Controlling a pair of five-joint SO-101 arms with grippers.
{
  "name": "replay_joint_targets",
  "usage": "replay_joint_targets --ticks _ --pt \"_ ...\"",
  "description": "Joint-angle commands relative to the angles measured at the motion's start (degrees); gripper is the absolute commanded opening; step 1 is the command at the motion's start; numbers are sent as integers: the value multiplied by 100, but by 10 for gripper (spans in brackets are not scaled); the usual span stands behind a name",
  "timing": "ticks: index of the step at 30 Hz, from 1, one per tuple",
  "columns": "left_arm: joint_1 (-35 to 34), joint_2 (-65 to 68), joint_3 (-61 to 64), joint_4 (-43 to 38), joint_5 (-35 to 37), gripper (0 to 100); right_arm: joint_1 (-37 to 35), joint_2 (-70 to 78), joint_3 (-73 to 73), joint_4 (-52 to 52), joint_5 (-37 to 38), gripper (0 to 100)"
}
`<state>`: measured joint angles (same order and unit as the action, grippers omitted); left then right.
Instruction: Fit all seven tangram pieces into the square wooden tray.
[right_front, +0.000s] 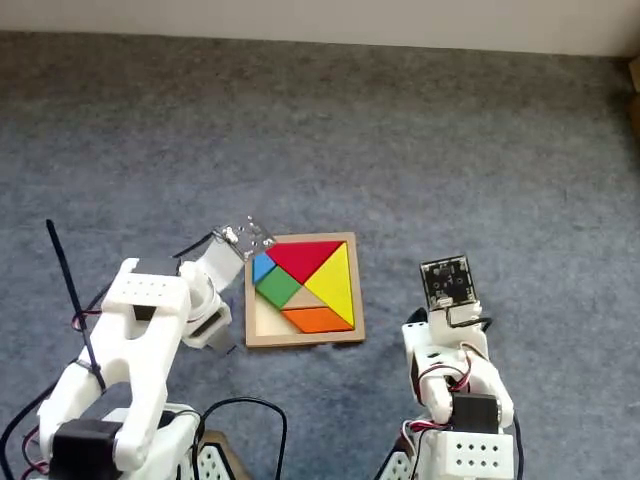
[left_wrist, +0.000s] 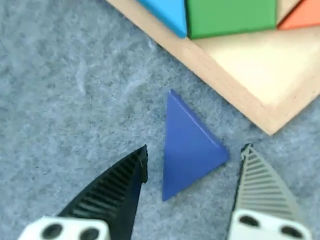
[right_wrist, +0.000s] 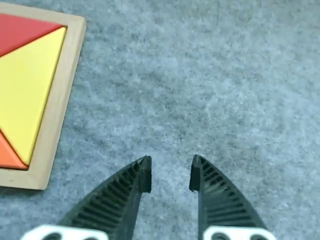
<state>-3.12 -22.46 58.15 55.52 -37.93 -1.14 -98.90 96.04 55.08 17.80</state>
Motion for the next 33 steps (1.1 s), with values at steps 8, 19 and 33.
replay_joint_targets --ticks 8,19,33 --pt "-48 -171 101 -53 53 230 40 -75 567 -13 79 139" --pt "189 -171 171 -44 62 173 40 -75 567 -13 79 139" --pt "189 -347 -154 484 35 140 40 -75 567 -13 79 139"
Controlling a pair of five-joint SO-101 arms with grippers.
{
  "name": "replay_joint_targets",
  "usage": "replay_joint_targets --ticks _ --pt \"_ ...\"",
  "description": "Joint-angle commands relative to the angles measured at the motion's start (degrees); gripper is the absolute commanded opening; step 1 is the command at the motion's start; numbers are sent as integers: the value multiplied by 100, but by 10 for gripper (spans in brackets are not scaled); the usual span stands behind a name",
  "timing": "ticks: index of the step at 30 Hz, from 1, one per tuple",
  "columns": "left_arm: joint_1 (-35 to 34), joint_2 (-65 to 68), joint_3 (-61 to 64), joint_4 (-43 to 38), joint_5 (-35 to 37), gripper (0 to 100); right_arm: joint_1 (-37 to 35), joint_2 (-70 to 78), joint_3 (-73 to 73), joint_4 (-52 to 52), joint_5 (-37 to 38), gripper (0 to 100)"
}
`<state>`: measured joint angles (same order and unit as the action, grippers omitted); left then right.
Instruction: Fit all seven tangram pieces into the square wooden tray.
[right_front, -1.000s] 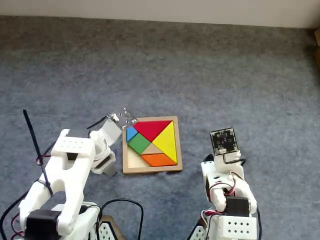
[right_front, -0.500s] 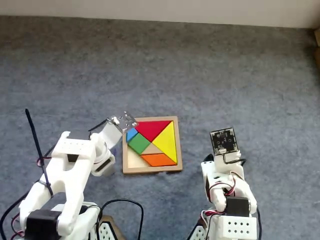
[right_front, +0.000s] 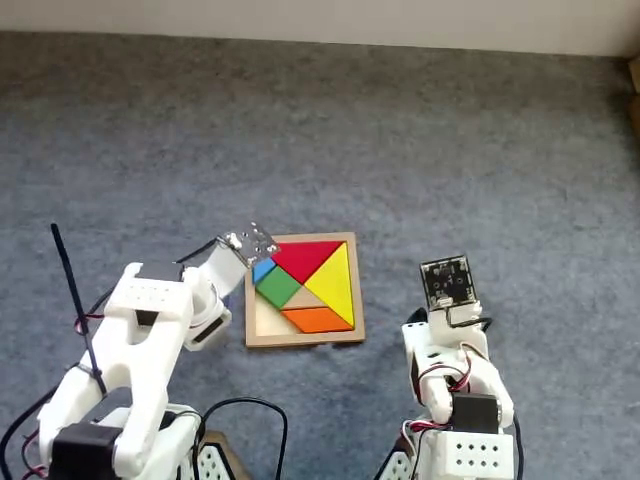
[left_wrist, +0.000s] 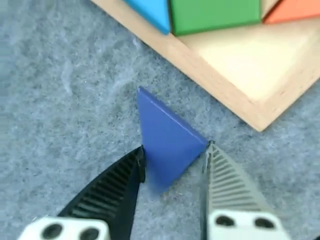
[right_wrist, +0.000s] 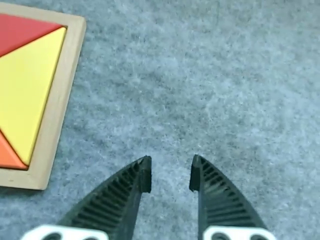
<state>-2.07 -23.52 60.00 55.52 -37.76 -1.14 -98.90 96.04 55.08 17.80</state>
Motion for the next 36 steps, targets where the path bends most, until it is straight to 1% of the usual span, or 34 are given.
replay_joint_targets --ticks 1,3,6,10,12,15,16,20,24,28,33,36 --pt "84 -303 -514 782 18 140 40 -75 567 -13 79 139" --pt "92 -444 -875 1363 18 140 40 -75 567 -13 79 139" --pt "259 -541 -1305 1925 0 140 40 -75 567 -13 79 139" --pt "444 -532 -1464 2040 62 143 40 -75 567 -13 79 139" --pt "435 -523 -1411 1864 510 181 40 -75 567 -13 79 139" --pt "286 -523 -1174 1284 1433 286 40 -75 567 -13 79 139" --pt "242 -514 -1077 1064 1662 298 40 -75 567 -13 79 139" --pt "198 -514 -840 519 2145 266 40 -75 567 -13 79 139" --pt "189 -514 -848 457 2690 263 40 -75 567 -13 79 139" --pt "-48 -514 -910 378 3165 263 40 -75 567 -13 79 139" --pt "-338 -479 -945 369 3455 264 40 -75 567 -4 79 139" --pt "-365 -22 -1103 378 3552 264 40 -75 567 -4 79 139"
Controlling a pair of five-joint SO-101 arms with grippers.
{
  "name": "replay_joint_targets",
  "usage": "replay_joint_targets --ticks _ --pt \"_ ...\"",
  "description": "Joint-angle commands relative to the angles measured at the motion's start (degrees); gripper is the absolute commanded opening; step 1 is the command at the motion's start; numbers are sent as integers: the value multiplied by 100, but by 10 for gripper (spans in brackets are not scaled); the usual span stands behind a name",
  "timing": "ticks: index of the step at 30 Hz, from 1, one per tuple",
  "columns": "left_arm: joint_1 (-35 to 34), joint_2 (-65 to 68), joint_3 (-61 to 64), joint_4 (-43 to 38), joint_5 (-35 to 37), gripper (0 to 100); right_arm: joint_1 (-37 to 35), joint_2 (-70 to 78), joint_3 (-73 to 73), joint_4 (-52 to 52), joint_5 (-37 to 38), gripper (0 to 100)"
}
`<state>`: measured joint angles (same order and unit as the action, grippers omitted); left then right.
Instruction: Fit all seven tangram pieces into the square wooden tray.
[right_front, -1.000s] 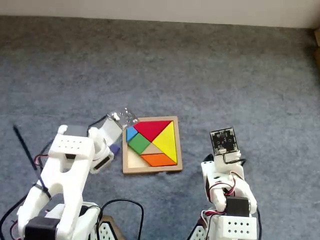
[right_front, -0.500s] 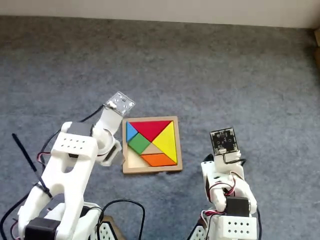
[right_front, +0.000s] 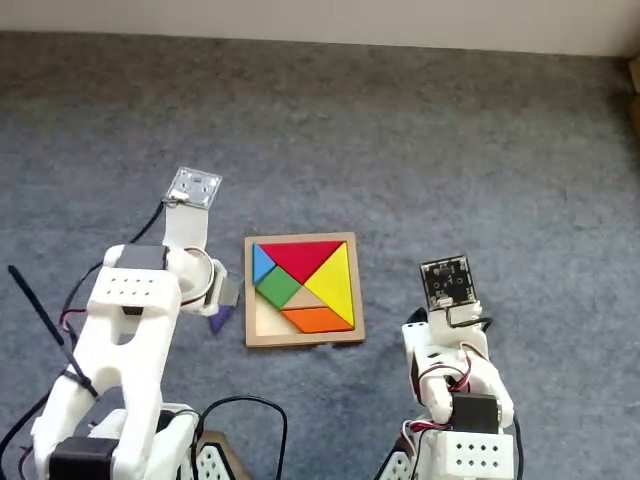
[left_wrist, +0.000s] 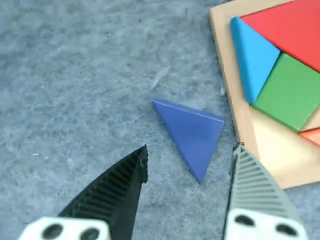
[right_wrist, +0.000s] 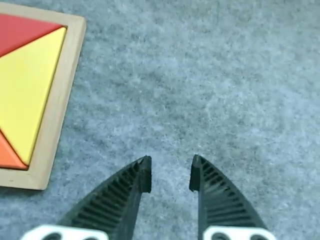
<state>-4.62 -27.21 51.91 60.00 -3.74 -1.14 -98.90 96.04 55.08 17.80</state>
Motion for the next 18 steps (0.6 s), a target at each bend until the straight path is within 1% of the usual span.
replay_joint_targets --ticks 1,9,18 --pt "-110 585 -418 -70 176 264 40 -75 567 -4 79 139" --pt "-101 2484 -1684 -26 369 264 40 -75 567 -4 79 139" --pt "-66 3591 -2598 668 378 261 40 -75 567 -4 79 139"
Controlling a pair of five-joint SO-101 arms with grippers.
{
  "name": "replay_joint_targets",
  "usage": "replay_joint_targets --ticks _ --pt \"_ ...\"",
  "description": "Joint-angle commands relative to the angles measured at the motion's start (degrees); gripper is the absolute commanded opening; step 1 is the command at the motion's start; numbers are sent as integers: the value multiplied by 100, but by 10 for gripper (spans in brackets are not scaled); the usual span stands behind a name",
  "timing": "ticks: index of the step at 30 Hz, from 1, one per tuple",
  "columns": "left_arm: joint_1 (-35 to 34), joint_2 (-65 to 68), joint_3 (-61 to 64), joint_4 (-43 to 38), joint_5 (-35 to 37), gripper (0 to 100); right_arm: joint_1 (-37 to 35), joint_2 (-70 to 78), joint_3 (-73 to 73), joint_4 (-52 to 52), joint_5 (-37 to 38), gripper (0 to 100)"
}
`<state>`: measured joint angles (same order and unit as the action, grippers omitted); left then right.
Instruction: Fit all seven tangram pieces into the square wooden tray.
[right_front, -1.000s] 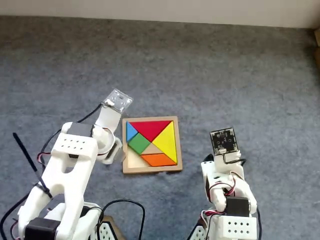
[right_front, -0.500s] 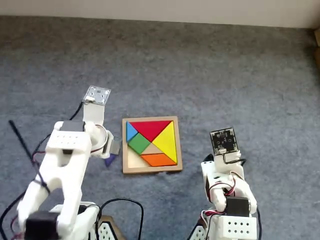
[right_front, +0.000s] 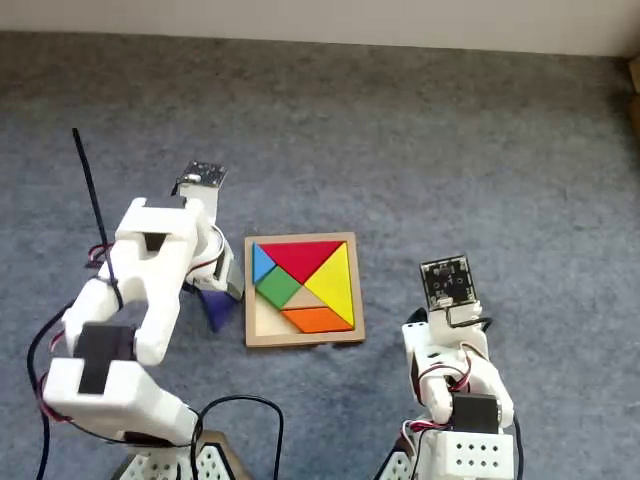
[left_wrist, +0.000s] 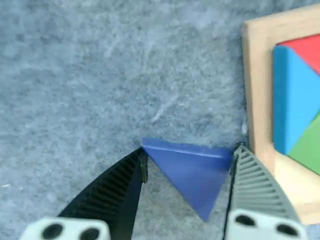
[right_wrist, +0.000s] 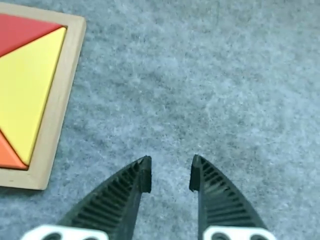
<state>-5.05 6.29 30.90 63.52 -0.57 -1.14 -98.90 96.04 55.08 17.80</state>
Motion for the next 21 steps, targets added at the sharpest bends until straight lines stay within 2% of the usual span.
replay_joint_targets --ticks 1,6,11,21 --pt "-22 356 -593 431 44 259 40 -75 567 -4 79 139" --pt "-22 637 -760 721 -70 245 40 -75 567 4 79 139" --pt "207 637 -760 703 -721 206 40 -75 567 13 79 139" --pt "286 576 -769 703 -1969 203 40 -75 567 13 79 139"
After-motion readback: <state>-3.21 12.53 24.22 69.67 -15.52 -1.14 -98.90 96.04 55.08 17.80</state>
